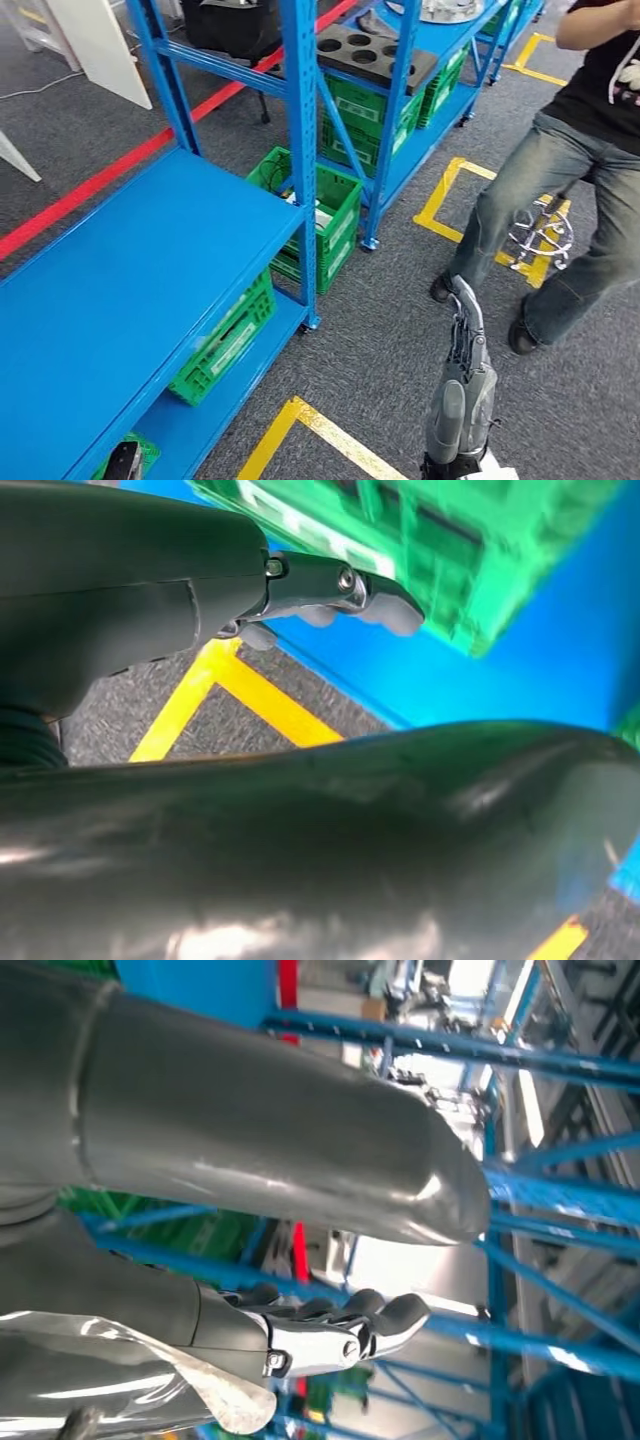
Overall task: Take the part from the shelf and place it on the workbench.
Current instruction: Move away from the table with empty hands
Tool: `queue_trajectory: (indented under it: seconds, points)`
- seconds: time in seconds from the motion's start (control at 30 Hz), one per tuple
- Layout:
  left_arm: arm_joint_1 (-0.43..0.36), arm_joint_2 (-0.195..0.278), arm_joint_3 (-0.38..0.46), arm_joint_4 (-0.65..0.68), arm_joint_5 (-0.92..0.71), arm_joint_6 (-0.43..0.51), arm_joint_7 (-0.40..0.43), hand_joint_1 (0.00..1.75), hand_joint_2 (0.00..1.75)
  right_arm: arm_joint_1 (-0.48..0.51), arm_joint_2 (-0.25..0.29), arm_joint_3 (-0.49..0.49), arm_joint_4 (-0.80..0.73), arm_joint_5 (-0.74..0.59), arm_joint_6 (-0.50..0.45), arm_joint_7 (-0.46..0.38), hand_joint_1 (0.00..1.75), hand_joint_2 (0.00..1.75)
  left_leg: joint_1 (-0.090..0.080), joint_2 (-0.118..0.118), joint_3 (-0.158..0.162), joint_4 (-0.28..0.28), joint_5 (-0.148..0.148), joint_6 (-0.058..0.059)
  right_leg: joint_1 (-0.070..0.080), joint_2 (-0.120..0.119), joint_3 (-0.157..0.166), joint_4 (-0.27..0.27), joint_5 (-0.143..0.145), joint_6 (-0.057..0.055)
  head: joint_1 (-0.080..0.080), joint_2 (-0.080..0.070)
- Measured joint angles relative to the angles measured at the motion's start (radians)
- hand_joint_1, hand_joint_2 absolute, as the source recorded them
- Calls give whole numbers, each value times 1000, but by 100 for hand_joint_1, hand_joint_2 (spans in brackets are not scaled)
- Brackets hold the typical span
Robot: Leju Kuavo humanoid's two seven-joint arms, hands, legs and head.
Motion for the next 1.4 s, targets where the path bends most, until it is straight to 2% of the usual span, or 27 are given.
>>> queue_trajectory:
  seconds: [0.07,0.1,0.13,0.17,0.23,0.3,0.43,0.47,0.5,0.6,0.63,0.67,0.7,0.77,0.83,0.9,0.93,1.0,1.07,1.1,1.13,1.17,1.2,1.27,1.33,1.37,1.4]
  points:
    - [-1,1,0,0,-1,-1,0,0,0,2,0,0,0,0,2,1,0,0,-2,-28,0,1,0,3,0,14,-69,117,-33,0,1,0]
    - [0,1,0,0,-2,-2,0,0,0,2,0,-1,0,0,3,1,0,0,-2,-43,1,1,-1,3,0,16,-84,131,-21,0,1,0]
    - [1,1,0,0,-3,-2,0,0,0,1,0,-1,0,1,4,1,0,0,-3,-58,2,2,-1,3,0,19,-79,103,10,-2,1,0]
    - [1,0,0,0,-4,-3,0,0,0,1,0,-1,0,1,6,1,0,0,-2,-73,4,2,-1,2,0,28,-57,43,52,-5,1,0]
    - [0,0,0,0,-5,-4,0,0,0,1,0,-1,0,2,8,1,0,0,-2,-100,4,5,-3,-3,-4,74,-3,-86,112,-13,0,0]
    - [-1,0,0,0,-5,-4,0,0,0,1,0,-2,0,2,10,1,0,0,-3,-115,-1,9,-4,-9,-8,108,24,-142,121,-17,0,0]
    - [-1,0,0,0,-5,-4,0,0,0,1,0,-2,-1,3,10,1,0,0,-1,-123,-4,10,-3,-14,-7,105,28,-145,120,-19,-1,0]
    - [0,0,0,0,-6,-4,0,0,0,1,0,-3,-1,4,12,1,0,0,1,-128,-6,8,0,-18,-5,100,28,-144,121,-21,0,0]
    - [1,2,0,0,-6,-5,0,0,0,0,1,-4,-1,5,13,1,0,0,1,-110,-20,33,-15,-28,-5,80,32,-148,123,-29,-4,0]
    - [2,6,0,0,-8,-7,0,0,0,0,4,-7,-2,8,16,1,0,0,4,-31,-120,243,-115,-57,-6,-7,46,-161,123,-52,-15,0]
    - [3,7,0,0,-8,-7,0,0,0,0,4,-7,-2,8,16,1,0,0,7,-24,-138,281,-122,-61,-5,-24,48,-161,120,-53,-15,0]
    - [4,8,0,0,-8,-7,0,0,0,0,4,-7,-2,8,16,1,0,0,9,-20,-128,262,-101,-63,-5,-38,51,-161,118,-51,-15,0]
    - [5,9,1,0,-8,-7,0,0,0,0,4,-7,-2,8,16,1,0,0,11,-11,-99,206,-66,-63,-5,-51,55,-161,114,-49,-15,0]
    - [4,10,1,0,-8,-7,0,0,0,-1,4,-7,-3,8,16,1,0,0,6,34,-28,70,-10,-57,-2,-74,66,-160,105,-40,-16,0]
    - [3,10,1,0,-8,-7,0,0,0,-1,5,-8,-3,9,17,1,0,0,-2,61,0,10,0,-42,5,-93,72,-159,97,-30,-15,0]
    - [5,10,1,0,-8,-7,0,0,0,-3,5,-8,-3,9,18,1,0,0,-4,42,-1,6,-1,-26,6,-111,77,-163,93,-19,-14,0]
    - [6,9,1,0,-8,-7,0,0,0,-4,5,-7,-3,10,18,1,0,0,-2,31,0,1,1,-19,5,-104,77,-161,87,-13,-13,0]
    - [5,9,1,0,-8,-7,0,0,0,-5,5,-7,-4,10,18,1,0,0,4,9,5,-6,5,-5,0,-53,53,-106,50,-5,-8,0]
    - [1,9,1,0,-7,-7,0,0,0,-2,5,-8,-5,10,17,1,0,0,5,-14,4,-7,4,3,-2,0,-14,27,-10,-4,-3,0]
    - [1,9,1,0,-7,-7,0,0,0,-1,5,-8,-5,10,17,1,0,0,5,-27,4,-7,4,4,-2,10,-49,88,-29,-4,-2,0]
    - [1,9,1,0,-7,-8,0,0,0,0,5,-8,-5,9,17,2,0,0,4,-41,5,-6,3,4,-2,14,-71,120,-29,-4,-2,0]
    - [2,9,1,0,-7,-8,0,0,0,0,5,-8,-5,9,17,2,0,0,4,-56,6,-6,3,4,-2,16,-75,113,-8,-5,-2,0]
    - [2,8,1,0,-7,-8,0,0,0,0,5,-8,-5,9,17,2,0,0,4,-71,7,-5,3,3,-2,21,-59,68,30,-8,-2,0]
    - [1,8,1,0,-7,-8,0,0,0,0,5,-8,-5,9,18,2,0,0,4,-100,7,0,0,-3,-6,70,-6,-66,101,-13,-2,0]
    - [0,7,2,0,-6,-9,0,0,0,1,5,-9,-5,9,17,2,0,0,7,-126,-3,5,1,-15,-10,119,27,-137,122,-17,-3,0]
    - [1,7,2,0,-6,-9,0,0,0,2,5,-10,-5,9,17,2,0,0,9,-138,-9,6,3,-23,-10,125,31,-140,119,-19,-3,0]
    - [2,8,2,0,-6,-9,0,0,0,2,6,-10,-6,9,17,2,0,0,12,-151,-12,5,6,-30,-9,114,33,-142,120,-22,-4,0]
